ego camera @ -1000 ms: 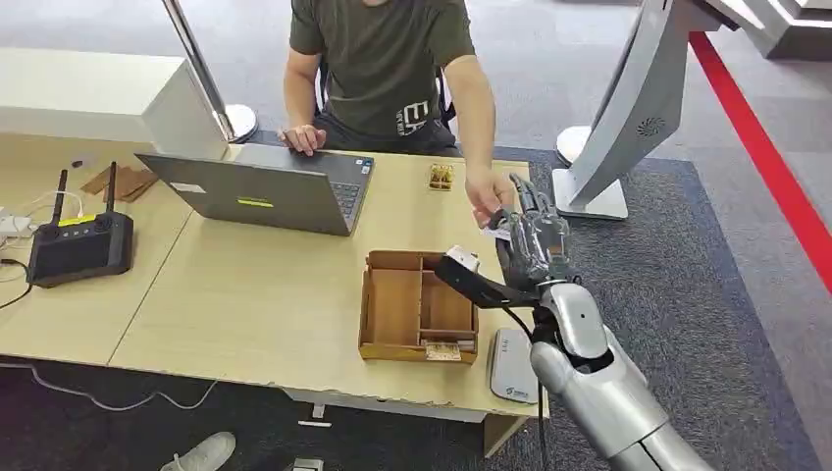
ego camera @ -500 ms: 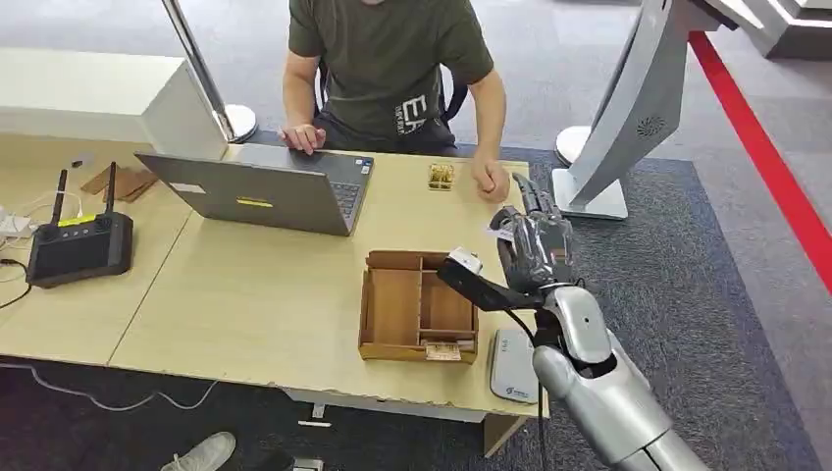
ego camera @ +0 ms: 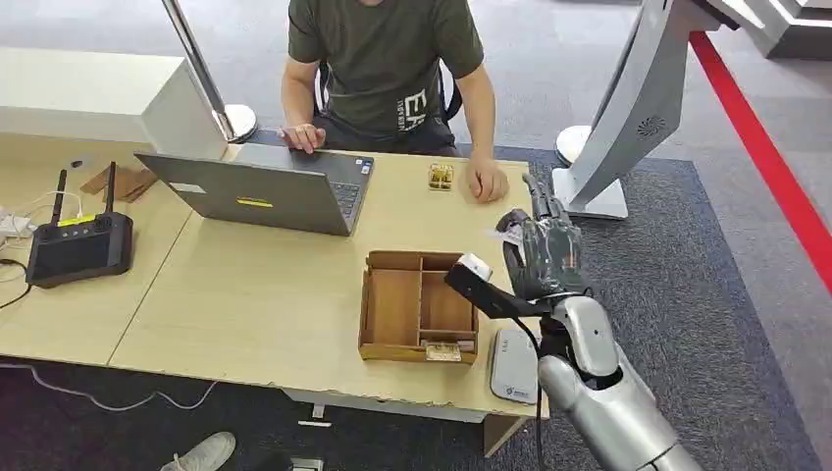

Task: Pass the card to the sensor for recognition and then transmit it.

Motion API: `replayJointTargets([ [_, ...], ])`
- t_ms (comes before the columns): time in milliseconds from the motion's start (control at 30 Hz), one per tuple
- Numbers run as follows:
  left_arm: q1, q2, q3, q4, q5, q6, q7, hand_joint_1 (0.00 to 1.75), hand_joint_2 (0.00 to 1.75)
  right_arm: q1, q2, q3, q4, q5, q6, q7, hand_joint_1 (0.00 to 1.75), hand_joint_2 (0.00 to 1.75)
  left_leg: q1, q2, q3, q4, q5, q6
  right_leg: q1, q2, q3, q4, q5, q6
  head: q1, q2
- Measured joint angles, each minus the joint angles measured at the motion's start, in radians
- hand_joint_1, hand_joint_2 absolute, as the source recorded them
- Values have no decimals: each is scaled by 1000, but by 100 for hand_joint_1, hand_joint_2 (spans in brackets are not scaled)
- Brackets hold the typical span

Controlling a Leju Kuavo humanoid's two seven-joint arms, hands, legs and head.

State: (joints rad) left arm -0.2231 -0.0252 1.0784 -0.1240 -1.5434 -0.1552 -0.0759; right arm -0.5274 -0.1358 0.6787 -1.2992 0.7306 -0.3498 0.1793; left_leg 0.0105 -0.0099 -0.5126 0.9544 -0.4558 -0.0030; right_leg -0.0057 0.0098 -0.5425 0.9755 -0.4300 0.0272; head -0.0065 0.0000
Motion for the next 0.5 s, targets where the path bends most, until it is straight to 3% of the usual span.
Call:
replayJointTargets([
  [233,32,4,5,0,31,25,-23,0,175,141,-55,-55,-110,-57,-54,-36,175,175,0,0,0,0,-1,0,0,0,0,-1,-1,-1,0,0],
  [500,66,11,29,0,69,50,-44,0,175,257,-86,-70,-116,-140,-65,-119,175,175,0,1,0,0,-1,0,0,0,0,-1,-1,-1,0,0],
])
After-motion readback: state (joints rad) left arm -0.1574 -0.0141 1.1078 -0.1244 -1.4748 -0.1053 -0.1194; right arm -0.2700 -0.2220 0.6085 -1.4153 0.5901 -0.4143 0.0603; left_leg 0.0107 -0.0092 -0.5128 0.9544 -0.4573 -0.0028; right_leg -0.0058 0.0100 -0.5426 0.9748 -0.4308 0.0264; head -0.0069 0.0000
